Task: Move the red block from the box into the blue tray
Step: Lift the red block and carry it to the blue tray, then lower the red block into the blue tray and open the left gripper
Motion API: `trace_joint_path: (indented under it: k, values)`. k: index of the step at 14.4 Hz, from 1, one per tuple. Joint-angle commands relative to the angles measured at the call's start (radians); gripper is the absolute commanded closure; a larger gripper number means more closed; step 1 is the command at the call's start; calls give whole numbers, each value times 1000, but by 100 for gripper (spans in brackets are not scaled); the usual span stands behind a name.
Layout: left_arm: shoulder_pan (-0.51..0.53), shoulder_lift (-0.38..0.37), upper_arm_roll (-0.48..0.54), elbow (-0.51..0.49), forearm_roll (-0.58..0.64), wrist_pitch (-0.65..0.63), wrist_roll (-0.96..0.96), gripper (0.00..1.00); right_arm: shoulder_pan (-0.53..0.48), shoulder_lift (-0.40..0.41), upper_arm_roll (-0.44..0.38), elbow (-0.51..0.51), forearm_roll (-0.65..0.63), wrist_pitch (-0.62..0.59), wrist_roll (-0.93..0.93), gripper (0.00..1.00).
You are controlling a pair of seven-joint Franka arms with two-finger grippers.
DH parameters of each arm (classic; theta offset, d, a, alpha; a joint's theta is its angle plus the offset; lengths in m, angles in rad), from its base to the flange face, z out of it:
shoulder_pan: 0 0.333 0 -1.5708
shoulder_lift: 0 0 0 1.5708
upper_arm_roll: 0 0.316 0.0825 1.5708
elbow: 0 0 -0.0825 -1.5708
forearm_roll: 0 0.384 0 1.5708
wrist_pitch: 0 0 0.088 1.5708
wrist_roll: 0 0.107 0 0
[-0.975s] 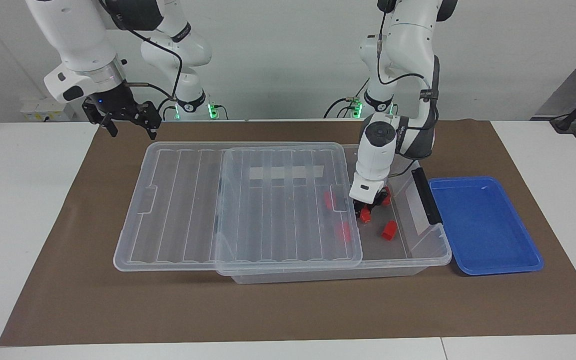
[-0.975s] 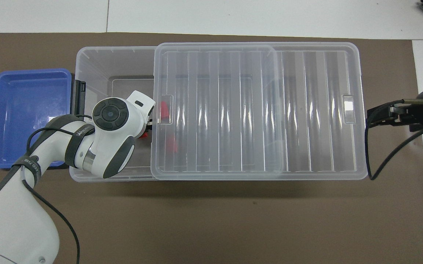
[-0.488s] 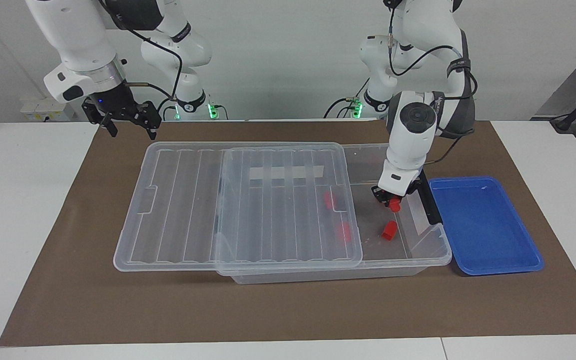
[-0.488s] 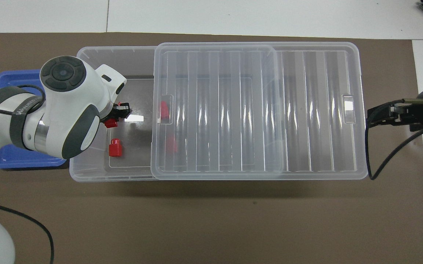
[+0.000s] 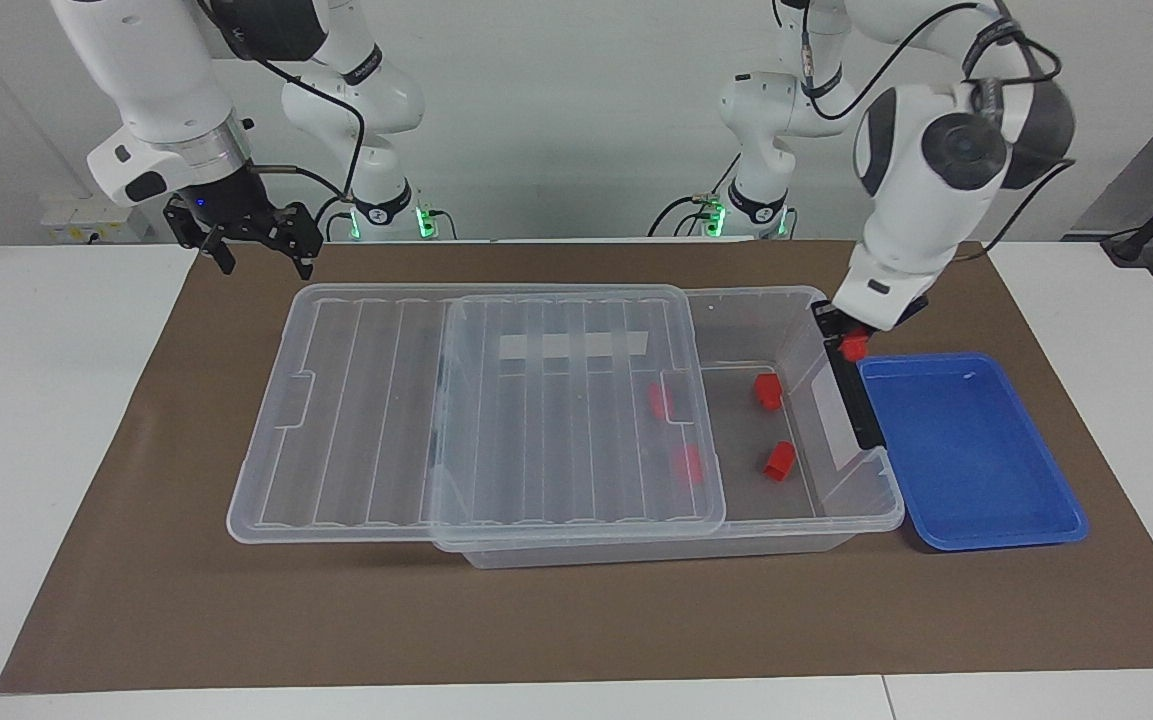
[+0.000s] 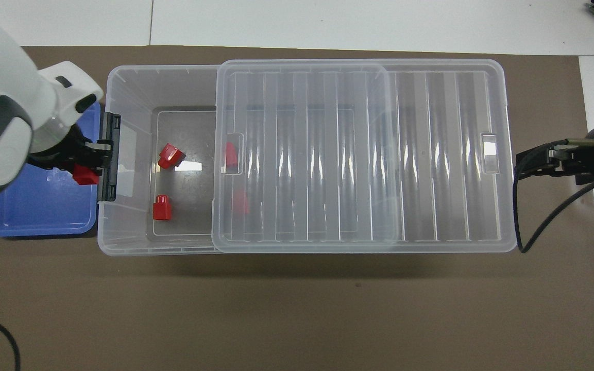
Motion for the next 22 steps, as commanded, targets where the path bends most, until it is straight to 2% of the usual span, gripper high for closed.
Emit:
trace_joint_path:
  k: [1,3,6,8,10,11,12,13,14,16,19,22]
  values:
    - [131,-10,0,44,-24,-58,221,81,-10,-21,3,-19,16,1,-1,0]
    - [226,-17,-6,36,-22,-22,380,81,-10,-21,3,-19,16,1,-1,0]
    - [317,-24,-6,-4,-22,71,461,80,-10,-21,3,-19,16,1,-1,0]
    - [328,-37,-5,-69,-21,161,466,80,-8,-22,4,-21,16,-8,-1,0]
    - [358,-69,9,-184,-19,289,469,80,-7,-25,6,-26,16,18,-29,1]
    - [386,-75,7,-229,-19,348,474,80,-10,-26,4,-36,16,62,-39,10]
    - [392,-70,7,-264,-19,401,475,80,-14,-27,4,-49,18,94,-58,41]
    - [392,-58,7,-295,-19,462,475,80,-22,-29,3,-64,18,116,-58,86]
    - [394,-52,7,-338,-19,532,489,80,-28,-38,3,-90,18,160,-55,100]
    - [392,-38,6,-408,-25,646,523,80,-56,-64,1,-180,16,251,-52,100]
    - [383,17,6,-427,-93,706,518,80,-92,-50,1,-275,16,438,-47,100]
    - [377,74,7,-522,-133,904,475,79,-110,8,1,-293,16,509,-47,100]
